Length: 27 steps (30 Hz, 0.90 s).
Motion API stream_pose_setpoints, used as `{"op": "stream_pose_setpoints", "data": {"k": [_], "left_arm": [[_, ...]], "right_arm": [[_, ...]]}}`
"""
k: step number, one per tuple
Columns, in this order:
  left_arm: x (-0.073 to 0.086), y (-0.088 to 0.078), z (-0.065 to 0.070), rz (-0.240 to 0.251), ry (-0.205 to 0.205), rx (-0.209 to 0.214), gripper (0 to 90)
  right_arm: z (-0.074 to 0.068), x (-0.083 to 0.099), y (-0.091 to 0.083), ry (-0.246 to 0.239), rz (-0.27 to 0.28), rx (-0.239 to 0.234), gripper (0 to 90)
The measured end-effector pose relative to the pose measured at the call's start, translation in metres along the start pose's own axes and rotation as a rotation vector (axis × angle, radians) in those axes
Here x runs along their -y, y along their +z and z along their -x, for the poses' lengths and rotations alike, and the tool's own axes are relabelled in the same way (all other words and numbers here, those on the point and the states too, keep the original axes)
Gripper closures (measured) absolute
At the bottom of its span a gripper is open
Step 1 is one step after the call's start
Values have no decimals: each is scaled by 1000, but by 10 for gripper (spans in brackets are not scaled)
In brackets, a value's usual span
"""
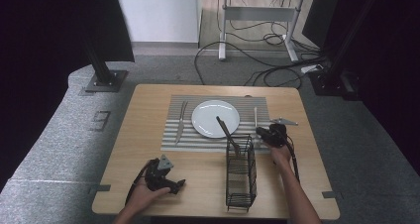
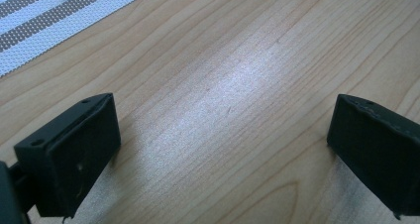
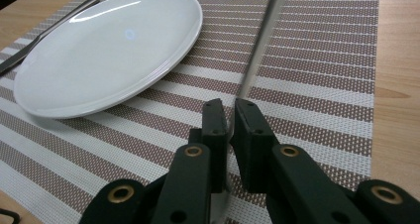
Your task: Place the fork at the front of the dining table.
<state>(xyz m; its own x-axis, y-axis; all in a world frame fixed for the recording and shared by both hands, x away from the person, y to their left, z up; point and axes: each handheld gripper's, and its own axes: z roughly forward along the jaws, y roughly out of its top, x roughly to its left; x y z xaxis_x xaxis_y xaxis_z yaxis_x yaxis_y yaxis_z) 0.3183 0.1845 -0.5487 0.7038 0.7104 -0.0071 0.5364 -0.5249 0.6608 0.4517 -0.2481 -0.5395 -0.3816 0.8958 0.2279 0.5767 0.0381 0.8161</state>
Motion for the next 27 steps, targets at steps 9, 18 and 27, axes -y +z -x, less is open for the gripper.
{"op": "stream_pose_setpoints", "data": {"k": [9, 18, 27], "left_arm": [[0, 0, 0, -3, 4, 0, 0], [0, 0, 0, -3, 3, 0, 0], [0, 0, 0, -4, 3, 1, 0]], "right_arm": [[-7, 3, 5, -32, -24, 14, 814], [-7, 3, 4, -41, -37, 25, 764], [-11, 6, -18, -81, -38, -5, 639]]}}
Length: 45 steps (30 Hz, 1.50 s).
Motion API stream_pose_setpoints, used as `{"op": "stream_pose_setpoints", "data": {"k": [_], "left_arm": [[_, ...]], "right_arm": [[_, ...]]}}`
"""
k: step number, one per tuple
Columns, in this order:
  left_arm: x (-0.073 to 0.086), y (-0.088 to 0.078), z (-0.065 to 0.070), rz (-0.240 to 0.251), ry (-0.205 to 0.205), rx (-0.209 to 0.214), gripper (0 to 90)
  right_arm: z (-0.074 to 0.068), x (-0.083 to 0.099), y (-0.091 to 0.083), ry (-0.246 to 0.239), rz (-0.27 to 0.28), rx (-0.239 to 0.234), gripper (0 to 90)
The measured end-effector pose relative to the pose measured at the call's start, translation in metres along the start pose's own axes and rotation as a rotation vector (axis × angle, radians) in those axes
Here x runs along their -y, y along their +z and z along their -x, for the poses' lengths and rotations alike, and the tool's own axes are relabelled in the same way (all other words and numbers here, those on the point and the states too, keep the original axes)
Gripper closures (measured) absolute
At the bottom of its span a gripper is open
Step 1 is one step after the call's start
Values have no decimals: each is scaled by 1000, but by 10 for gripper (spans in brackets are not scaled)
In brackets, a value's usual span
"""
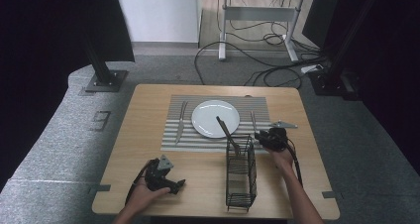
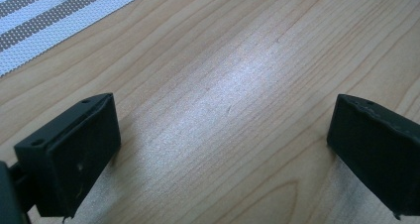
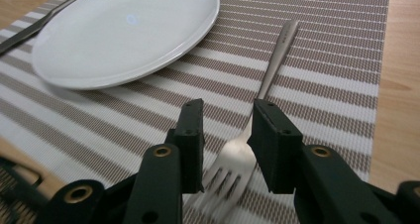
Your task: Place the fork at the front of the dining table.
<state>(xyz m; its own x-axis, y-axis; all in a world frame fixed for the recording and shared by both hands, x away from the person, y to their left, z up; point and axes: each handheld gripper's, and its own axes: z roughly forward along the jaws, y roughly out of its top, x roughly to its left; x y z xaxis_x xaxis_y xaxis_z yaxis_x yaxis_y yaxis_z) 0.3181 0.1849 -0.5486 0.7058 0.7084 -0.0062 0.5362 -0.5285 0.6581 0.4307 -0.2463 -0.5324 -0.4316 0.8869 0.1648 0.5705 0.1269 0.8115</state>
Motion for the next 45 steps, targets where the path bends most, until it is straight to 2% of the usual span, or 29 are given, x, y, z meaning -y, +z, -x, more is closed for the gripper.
{"op": "stream_pose_setpoints", "data": {"k": [3, 8, 11, 14, 29, 40, 45], "left_arm": [[0, 0, 0, 0, 0, -1, 0], [0, 0, 0, 0, 0, 0, 0], [0, 0, 0, 0, 0, 0, 0], [0, 0, 0, 0, 0, -1, 0], [0, 0, 0, 0, -1, -1, 0], [0, 0, 0, 0, 0, 0, 0], [0, 0, 0, 0, -1, 0, 0]], "right_arm": [[-2, 6, -10, -23, -10, -5, 619], [-5, 16, -25, -51, -19, -42, 606], [-8, 21, -26, -76, -41, -47, 596], [-9, 25, -21, -98, -57, -26, 592], [-10, 24, -4, -90, -57, 23, 641], [-8, 17, 6, -58, -25, 47, 664], [-5, 17, 9, -30, -11, 39, 662]]}}
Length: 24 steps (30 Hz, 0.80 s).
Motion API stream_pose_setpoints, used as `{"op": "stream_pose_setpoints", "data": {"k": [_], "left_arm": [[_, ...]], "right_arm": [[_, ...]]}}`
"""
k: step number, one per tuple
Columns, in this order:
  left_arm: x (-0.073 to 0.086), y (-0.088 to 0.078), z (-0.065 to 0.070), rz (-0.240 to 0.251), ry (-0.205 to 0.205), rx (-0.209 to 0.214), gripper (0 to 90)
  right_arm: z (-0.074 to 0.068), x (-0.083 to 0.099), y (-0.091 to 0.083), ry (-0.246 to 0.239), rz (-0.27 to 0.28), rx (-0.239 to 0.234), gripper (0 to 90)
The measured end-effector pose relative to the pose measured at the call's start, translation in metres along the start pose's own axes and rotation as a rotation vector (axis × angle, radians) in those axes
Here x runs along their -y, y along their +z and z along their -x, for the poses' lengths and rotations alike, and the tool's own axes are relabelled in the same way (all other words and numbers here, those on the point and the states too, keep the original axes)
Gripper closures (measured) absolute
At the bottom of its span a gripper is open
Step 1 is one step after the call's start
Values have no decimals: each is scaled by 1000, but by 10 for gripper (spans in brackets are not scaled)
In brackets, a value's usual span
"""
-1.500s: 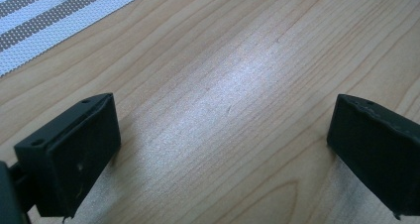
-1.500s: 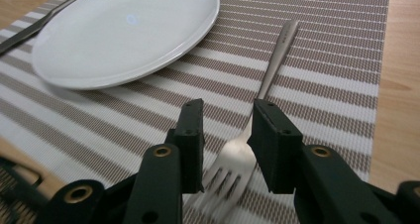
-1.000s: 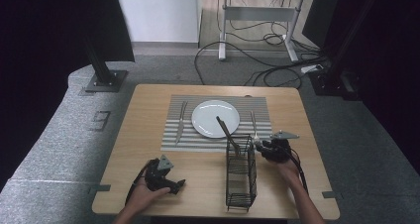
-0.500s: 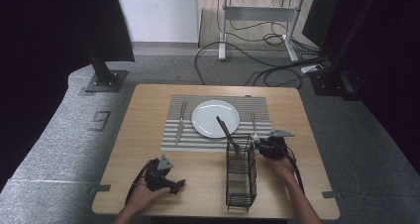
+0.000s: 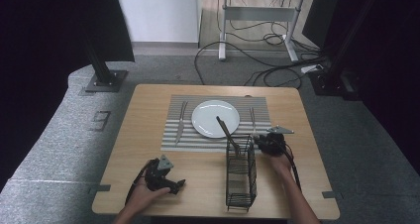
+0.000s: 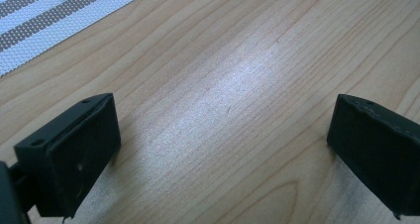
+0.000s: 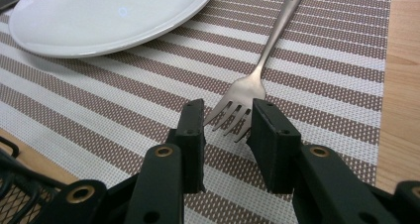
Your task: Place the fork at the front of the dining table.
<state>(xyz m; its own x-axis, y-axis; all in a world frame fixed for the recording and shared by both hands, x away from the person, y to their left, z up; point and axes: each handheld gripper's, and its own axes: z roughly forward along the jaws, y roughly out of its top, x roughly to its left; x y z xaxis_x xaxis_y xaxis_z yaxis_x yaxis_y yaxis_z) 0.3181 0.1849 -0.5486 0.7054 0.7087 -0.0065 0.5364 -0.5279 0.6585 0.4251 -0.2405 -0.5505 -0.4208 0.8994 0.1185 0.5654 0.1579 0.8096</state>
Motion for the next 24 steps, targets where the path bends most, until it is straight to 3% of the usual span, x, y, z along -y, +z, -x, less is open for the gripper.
{"op": "stream_pose_setpoints", "data": {"k": [14, 24], "left_arm": [[0, 0, 0, -1, 1, 0, 0], [0, 0, 0, 0, 0, 0, 0]], "right_arm": [[1, -4, 5, 14, -17, -7, 598], [6, -2, -17, 46, 11, -39, 477]]}}
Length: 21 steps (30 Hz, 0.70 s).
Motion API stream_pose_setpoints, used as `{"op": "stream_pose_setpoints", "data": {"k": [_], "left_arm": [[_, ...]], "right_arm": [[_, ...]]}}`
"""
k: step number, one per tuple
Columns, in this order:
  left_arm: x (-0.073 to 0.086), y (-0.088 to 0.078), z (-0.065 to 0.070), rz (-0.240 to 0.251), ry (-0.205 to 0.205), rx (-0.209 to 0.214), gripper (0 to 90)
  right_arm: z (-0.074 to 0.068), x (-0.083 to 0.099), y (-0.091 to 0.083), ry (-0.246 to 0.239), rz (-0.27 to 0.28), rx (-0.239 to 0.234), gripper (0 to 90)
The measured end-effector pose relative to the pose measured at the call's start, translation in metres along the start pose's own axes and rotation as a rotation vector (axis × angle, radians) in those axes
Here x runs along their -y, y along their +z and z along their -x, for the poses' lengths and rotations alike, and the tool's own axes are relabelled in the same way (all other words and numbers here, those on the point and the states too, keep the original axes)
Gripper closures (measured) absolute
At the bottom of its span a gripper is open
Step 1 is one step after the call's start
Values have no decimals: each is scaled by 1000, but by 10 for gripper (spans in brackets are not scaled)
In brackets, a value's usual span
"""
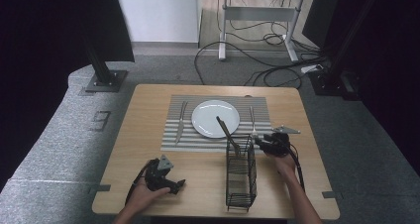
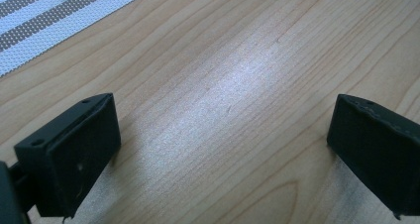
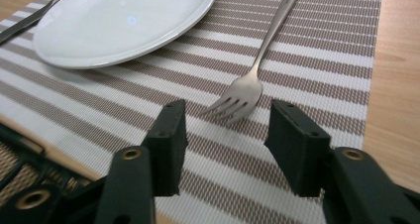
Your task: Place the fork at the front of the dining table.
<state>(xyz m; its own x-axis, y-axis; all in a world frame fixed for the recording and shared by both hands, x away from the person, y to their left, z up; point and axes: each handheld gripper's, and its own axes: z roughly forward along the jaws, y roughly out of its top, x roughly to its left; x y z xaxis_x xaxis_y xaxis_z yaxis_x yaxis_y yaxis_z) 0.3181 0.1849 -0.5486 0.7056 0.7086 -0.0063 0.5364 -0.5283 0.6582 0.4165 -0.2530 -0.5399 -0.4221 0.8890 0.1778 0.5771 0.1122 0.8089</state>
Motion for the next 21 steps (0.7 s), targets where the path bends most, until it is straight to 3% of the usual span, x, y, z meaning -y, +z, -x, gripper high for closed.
{"op": "stream_pose_setpoints", "data": {"k": [5, 21], "left_arm": [[0, 0, 0, 0, 0, 0, 0], [0, 0, 0, 0, 0, 0, 0]], "right_arm": [[0, 4, -16, 1, 36, -21, 470], [-9, 23, -52, -26, 57, -56, 453]]}}
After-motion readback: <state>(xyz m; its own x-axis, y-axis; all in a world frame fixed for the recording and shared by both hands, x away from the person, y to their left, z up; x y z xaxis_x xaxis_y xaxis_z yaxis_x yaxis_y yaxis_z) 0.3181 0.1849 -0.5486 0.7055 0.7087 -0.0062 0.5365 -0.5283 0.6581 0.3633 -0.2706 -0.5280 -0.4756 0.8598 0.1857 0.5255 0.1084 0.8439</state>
